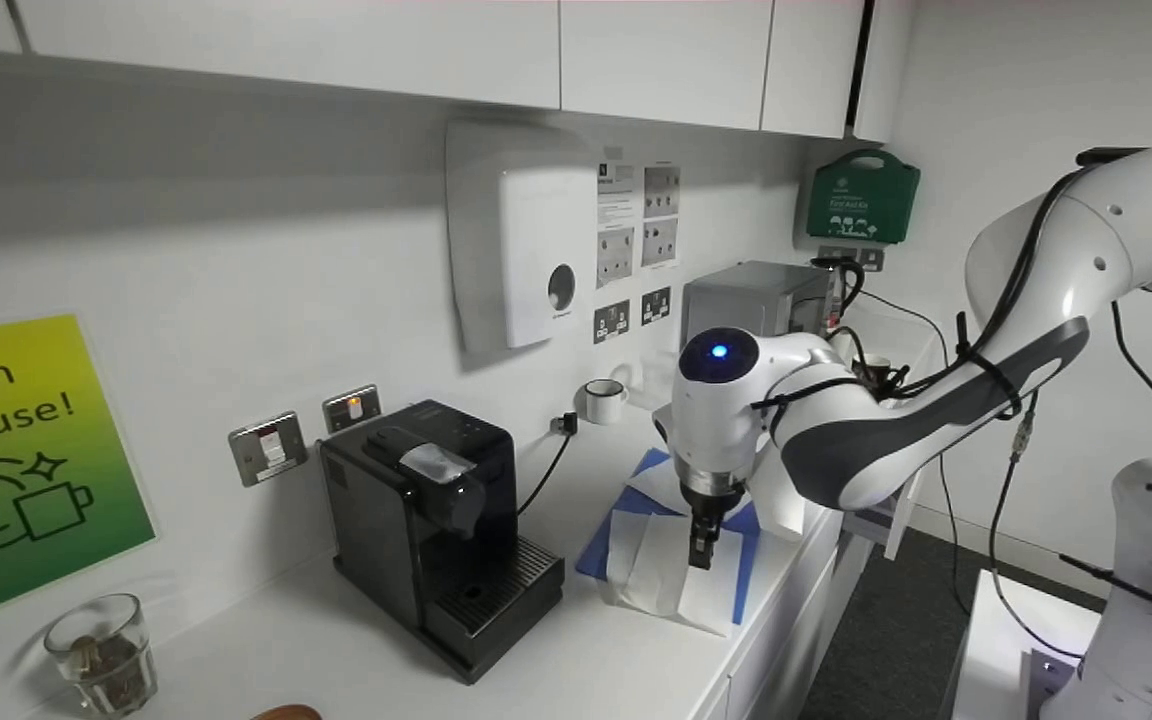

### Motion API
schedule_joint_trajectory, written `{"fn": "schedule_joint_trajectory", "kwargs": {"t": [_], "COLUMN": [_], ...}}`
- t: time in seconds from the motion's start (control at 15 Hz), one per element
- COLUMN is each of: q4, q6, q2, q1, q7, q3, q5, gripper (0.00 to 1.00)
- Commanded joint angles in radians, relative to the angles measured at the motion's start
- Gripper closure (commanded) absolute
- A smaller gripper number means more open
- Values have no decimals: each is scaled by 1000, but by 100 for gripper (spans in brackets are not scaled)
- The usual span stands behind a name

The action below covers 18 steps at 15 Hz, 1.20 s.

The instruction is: Stack the paper towels to the left on the counter

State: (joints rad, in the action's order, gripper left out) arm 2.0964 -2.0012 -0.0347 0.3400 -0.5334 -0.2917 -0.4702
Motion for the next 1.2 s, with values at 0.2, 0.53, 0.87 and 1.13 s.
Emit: {"fn": "schedule_joint_trajectory", "kwargs": {"t": [0.2, 0.53, 0.87, 1.13], "q4": [95, 155, 188, 210], "q6": [-1, -21, -28, -49], "q2": [43, 43, 49, 54], "q1": [-46, -77, -93, -103], "q7": [190, 331, 424, 504], "q3": [39, 63, 72, 79], "q5": [-145, -232, -307, -352], "gripper": [0, 0, 0, 0]}}
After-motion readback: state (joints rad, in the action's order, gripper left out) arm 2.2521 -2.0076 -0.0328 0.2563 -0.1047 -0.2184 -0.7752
